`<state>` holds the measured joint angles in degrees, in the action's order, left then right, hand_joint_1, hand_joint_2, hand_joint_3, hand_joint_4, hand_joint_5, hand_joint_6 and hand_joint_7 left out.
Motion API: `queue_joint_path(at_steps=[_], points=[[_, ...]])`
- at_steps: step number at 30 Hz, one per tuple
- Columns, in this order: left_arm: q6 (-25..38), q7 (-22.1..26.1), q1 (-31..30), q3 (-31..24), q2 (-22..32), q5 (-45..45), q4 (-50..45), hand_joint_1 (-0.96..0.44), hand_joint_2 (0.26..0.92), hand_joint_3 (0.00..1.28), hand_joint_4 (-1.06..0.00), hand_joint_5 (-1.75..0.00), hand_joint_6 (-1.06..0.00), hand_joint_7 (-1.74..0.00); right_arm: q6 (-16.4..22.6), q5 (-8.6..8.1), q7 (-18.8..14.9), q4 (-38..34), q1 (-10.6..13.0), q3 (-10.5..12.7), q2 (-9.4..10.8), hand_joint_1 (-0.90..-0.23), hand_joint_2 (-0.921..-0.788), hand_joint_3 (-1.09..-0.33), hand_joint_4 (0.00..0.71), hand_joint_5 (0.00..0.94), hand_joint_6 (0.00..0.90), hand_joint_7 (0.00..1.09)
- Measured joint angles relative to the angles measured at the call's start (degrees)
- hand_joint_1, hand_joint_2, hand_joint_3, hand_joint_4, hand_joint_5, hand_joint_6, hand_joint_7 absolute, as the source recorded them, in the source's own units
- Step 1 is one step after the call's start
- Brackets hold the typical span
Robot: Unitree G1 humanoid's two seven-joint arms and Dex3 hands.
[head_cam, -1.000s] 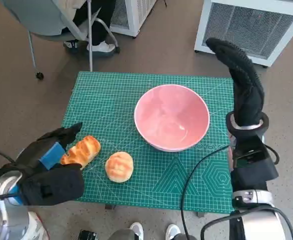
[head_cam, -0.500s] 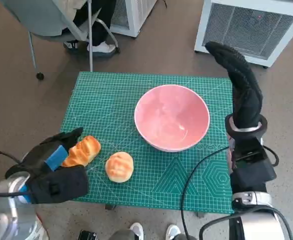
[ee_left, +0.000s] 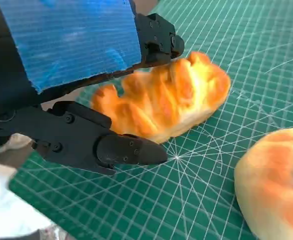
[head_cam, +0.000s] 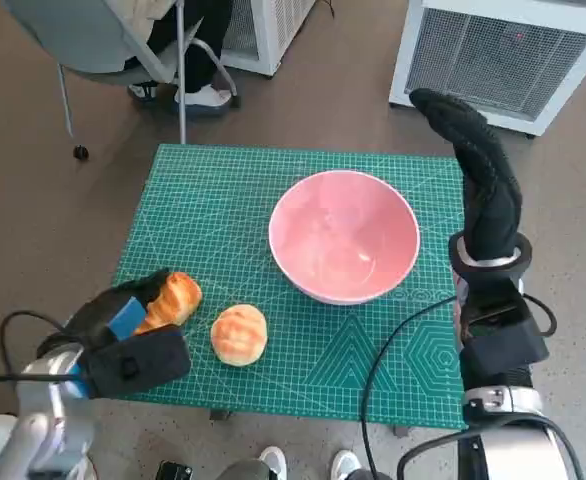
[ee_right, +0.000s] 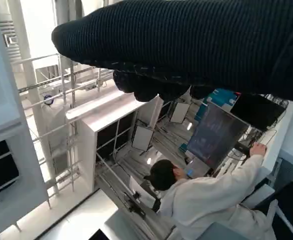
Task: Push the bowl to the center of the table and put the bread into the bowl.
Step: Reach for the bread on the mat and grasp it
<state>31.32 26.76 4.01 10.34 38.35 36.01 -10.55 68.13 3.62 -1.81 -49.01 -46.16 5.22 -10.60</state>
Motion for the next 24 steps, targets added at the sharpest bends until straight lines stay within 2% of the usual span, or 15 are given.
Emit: queue_joint_path(at_steps=[6, 8, 11, 14, 16, 17, 18, 19, 22, 24], points=[[-2.2, -4.4, 1.8, 0.0, -2.1, -0.1, 4.7, -0.45, 0.921, 0.18, -0.46, -0.12, -0.34, -0.06, -0.3, -0.6, -0.1, 0.0, 0.0, -0.1, 0.0, -0.573, -0.921, -0.789, 0.346, 0.004, 0.174, 0.38], [-2.9, -6.3, 2.4, 0.0, -2.9, -0.1, 6.2, -0.4, 0.921, 0.16, -0.55, -0.17, -0.41, -0.1, -0.4, -0.98, -0.3, 0.0, 0.0, -0.3, 0.0, -0.572, -0.921, -0.789, 0.346, 0.004, 0.174, 0.38], [-4.2, -8.8, 3.1, -0.2, -3.5, -0.1, 8.1, -0.35, 0.921, 0.15, -0.63, -0.23, -0.49, -0.13, -0.6, -1.2, -0.6, 0.0, 0.1, -0.5, 0.0, -0.571, -0.921, -0.789, 0.346, 0.003, 0.174, 0.38], [-5.6, -11.3, 3.6, -0.4, -4.0, -0.2, 9.9, -0.27, 0.921, 0.13, -0.64, -0.53, -0.58, -0.2, -0.8, -1.22, -0.8, 0.1, 0.1, -0.7, 0.1, -0.572, -0.921, -0.789, 0.347, 0.004, 0.175, 0.38], [-6.8, -13.0, 3.9, -0.7, -4.4, -0.4, 11.1, -0.21, 0.921, 0.11, -0.63, -0.77, -0.59, -0.39, -0.8, -1.24, -0.9, 0.1, 0.1, -0.7, 0.1, -0.572, -0.921, -0.788, 0.347, 0.004, 0.175, 0.37], [-7.3, -13.8, 4.0, -0.9, -4.5, -0.5, 11.7, -0.17, 0.921, 0.12, -0.63, -0.88, -0.56, -0.55, -0.8, -1.26, -1.0, 0.1, 0.2, -0.7, 0.1, -0.572, -0.921, -0.788, 0.347, 0.003, 0.175, 0.37], [-8.0, -14.6, 4.1, -1.1, -4.7, -0.5, 12.3, -0.11, 0.921, 0.14, -0.64, -1.04, -0.52, -0.8, -0.8, -1.29, -1.0, 0.1, 0.2, -0.7, 0.1, -0.572, -0.921, -0.787, 0.347, 0.003, 0.175, 0.37], [-8.5, -15.3, 4.2, -1.2, -4.7, -0.6, 12.8, -0.07, 0.921, 0.15, -0.63, -1.15, -0.52, -0.93, -0.8, -1.32, -1.1, 0.1, 0.2, -0.7, 0.1, -0.571, -0.921, -0.787, 0.347, 0.003, 0.176, 0.37], [-11.0, -17.9, 4.5, -2.1, -4.8, -1.1, 14.6, -0.02, 0.921, 0.14, -0.63, -1.28, -0.53, -1.07, -0.8, -1.44, -1.4, 0.1, 0.3, -0.7, 0.1, -0.571, -0.921, -0.786, 0.347, 0.003, 0.176, 0.37], [-12.6, -19.0, 4.4, -2.7, -4.8, -1.6, 15.3, -0.01, 0.92, 0.13, -0.63, -1.31, -0.55, -1.1, -0.9, -1.62, -1.5, 0.1, 0.4, -0.7, 0.1, -0.569, -0.921, -0.786, 0.348, 0.003, 0.176, 0.37]])
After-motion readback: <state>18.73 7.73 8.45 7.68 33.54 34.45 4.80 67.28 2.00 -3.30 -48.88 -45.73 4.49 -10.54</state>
